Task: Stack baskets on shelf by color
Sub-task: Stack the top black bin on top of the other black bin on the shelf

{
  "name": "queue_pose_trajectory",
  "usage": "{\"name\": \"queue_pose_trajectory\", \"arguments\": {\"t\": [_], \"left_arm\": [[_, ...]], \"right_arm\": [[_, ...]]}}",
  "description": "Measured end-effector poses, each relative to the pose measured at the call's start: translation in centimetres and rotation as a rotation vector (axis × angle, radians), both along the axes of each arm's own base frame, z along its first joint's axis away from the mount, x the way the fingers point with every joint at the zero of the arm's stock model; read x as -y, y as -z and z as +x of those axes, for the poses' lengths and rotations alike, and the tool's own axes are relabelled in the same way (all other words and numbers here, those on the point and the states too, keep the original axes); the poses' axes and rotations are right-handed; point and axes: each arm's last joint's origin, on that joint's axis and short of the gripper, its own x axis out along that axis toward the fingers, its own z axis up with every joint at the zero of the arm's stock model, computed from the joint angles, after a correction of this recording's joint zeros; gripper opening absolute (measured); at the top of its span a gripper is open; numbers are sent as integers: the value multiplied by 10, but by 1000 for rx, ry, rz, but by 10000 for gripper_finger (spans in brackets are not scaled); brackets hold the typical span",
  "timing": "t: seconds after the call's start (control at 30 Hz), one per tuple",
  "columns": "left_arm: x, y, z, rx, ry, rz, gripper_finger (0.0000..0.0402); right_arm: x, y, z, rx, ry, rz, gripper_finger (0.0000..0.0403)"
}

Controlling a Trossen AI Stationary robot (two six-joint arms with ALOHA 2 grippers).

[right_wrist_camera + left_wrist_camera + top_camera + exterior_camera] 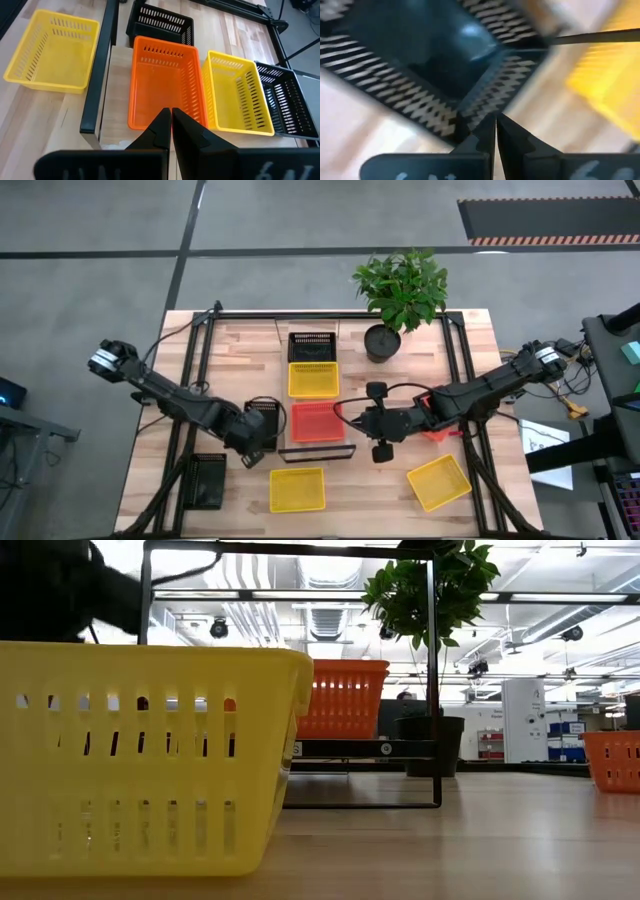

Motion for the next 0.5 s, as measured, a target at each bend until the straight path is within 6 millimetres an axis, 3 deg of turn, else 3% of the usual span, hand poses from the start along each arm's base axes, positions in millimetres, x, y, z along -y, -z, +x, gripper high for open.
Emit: {"name": "queue_pose_trajectory", "arguments": {"t": [0.2,0.5], "left_arm": [[-11,8,-18,-192,0,111,0],[-14,12,-22,-199,7,119,0]], "right_arm": [[0,4,0,-7,10,4,9],[1,7,0,4,23,0,9]]}}
